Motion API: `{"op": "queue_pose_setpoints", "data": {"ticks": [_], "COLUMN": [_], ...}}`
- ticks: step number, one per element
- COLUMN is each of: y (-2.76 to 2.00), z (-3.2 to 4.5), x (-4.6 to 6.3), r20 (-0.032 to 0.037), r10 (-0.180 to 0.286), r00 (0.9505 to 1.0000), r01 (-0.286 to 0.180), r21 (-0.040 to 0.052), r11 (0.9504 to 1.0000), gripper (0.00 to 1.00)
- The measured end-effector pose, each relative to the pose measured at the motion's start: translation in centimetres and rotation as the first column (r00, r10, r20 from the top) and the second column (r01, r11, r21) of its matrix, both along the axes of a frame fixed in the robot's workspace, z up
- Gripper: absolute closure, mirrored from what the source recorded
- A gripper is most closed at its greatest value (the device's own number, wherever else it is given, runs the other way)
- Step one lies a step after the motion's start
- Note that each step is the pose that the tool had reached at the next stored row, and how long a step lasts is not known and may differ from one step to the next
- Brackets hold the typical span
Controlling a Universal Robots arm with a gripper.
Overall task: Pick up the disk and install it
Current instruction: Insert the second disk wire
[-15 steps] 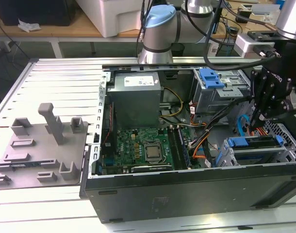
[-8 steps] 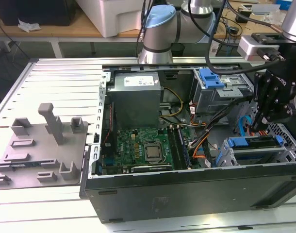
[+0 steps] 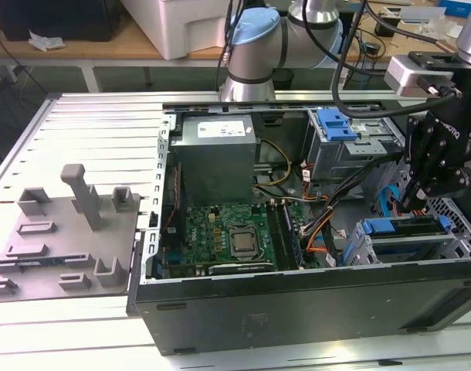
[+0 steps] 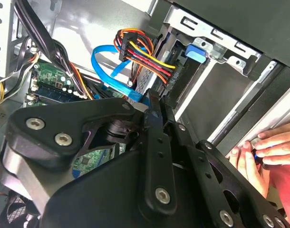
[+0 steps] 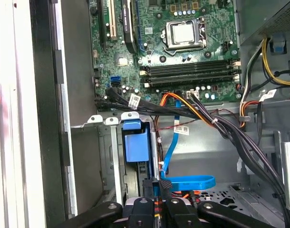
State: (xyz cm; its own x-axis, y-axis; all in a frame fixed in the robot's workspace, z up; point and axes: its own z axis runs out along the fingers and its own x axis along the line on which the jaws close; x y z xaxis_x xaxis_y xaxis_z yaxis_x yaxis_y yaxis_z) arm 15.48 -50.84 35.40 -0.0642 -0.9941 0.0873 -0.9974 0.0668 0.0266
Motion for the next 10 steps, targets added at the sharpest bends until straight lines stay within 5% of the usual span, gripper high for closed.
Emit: {"op": "queue_pose_setpoints", "data": {"ticks": [10], "y": [-0.24], "z": [0.00], "x": [0.13], "r20": [-0.0002], "r10": [0.000], "r00": [1.0000], "r01": [0.000], "r21": [0.0026], "r11": [1.0000], "gripper": [0.84]}}
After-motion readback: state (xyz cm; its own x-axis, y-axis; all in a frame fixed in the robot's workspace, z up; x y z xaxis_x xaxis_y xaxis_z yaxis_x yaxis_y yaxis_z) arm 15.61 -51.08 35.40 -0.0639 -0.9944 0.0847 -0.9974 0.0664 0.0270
